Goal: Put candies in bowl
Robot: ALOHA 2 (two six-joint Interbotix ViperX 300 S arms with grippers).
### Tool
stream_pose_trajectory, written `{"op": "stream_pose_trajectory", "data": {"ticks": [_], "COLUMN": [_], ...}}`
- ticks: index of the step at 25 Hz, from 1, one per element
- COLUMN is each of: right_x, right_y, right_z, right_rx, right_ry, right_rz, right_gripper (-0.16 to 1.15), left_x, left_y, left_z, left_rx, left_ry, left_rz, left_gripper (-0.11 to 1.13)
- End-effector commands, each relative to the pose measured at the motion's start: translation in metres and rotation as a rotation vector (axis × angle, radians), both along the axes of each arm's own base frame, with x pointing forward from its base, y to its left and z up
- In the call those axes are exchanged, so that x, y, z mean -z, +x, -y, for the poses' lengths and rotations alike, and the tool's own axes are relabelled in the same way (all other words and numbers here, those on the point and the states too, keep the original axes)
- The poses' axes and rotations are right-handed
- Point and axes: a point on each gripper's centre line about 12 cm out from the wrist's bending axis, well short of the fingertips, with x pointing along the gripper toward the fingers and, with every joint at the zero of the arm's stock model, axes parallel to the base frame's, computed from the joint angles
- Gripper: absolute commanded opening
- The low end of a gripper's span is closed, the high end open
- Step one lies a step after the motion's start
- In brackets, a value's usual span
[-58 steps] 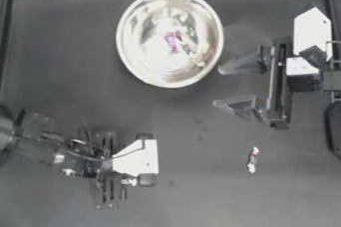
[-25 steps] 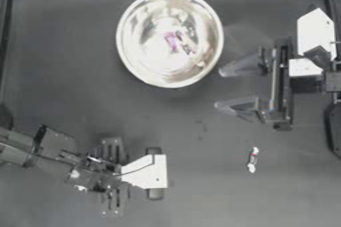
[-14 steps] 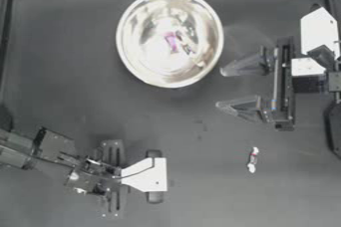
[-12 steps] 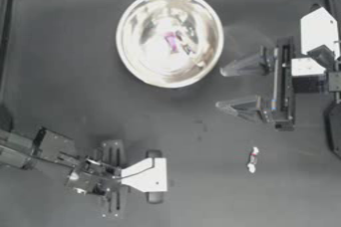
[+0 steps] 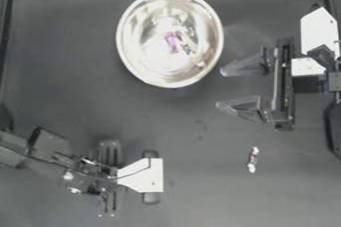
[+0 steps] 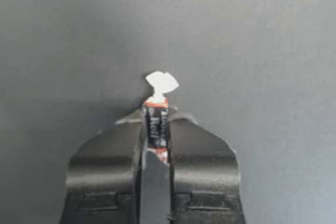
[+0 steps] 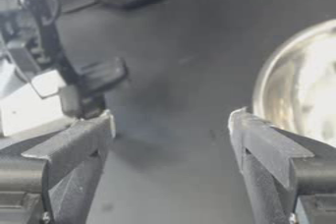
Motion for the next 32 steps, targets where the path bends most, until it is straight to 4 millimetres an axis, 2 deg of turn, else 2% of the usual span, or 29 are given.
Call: {"op": "stream_pose_trajectory", "data": {"ticks": [1,8,17,27,32], "right_x": [-0.01,-0.009,-0.005,0.001,0.005], "right_y": [-0.001,-0.001,-0.002,-0.003,0.0], "right_z": [-0.001,0.0,0.0,0.001,0.003], "right_rx": [-0.004,-0.003,-0.003,0.003,0.007], "right_ry": [-0.001,0.0,-0.004,0.002,0.006], "right_rz": [0.033,0.032,0.022,0.007,0.001], "right_gripper": [0.99,0.99,0.99,0.99,0.99], "left_x": [-0.043,-0.072,-0.118,-0.133,-0.129], "left_y": [0.001,0.002,-0.008,-0.006,-0.004], "left_z": [-0.013,-0.054,-0.115,-0.191,-0.228], "left_rx": [-0.013,-0.059,-0.138,-0.262,-0.31], "left_ry": [-0.008,0.051,0.141,0.194,0.23], "left_rz": [0.123,0.21,0.386,0.588,0.622], "left_gripper": [0.36,0.36,0.35,0.35,0.35]}}
